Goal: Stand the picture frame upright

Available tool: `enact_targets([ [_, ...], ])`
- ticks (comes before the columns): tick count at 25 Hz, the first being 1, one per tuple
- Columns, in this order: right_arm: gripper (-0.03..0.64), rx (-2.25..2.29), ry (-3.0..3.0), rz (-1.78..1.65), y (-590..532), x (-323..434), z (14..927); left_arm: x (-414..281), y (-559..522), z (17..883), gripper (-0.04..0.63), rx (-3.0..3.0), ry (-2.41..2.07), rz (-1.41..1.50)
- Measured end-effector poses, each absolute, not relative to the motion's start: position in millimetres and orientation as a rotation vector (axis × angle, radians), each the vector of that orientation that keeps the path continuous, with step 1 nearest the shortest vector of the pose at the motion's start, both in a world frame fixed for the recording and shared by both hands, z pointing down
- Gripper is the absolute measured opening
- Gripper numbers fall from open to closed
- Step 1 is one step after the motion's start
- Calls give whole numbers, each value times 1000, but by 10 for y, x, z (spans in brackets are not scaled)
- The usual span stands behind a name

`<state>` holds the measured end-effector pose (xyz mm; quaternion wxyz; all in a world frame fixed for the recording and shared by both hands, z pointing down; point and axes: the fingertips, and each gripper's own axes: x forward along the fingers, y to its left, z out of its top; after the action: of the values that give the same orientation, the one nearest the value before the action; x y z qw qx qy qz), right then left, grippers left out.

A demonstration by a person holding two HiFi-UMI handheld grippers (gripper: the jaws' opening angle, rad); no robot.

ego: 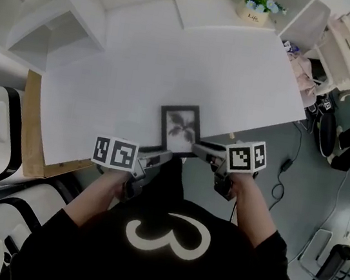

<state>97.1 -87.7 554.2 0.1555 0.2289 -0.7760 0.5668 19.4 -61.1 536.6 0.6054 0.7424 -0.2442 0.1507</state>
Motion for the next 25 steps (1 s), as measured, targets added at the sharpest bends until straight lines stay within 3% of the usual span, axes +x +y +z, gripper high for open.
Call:
enact_targets([
  [3, 110, 626, -2219, 1646, -896, 929, 5561, 202, -587, 5396, 198, 1705, -545, 360],
  [18, 84, 584, -2303, 1771, -880, 916, 5461, 177, -548, 5450, 187, 1704, -525, 351],
  [25, 81, 559, -2424, 1774, -846, 911, 5138, 110, -557, 5229, 107, 1750, -508, 259],
])
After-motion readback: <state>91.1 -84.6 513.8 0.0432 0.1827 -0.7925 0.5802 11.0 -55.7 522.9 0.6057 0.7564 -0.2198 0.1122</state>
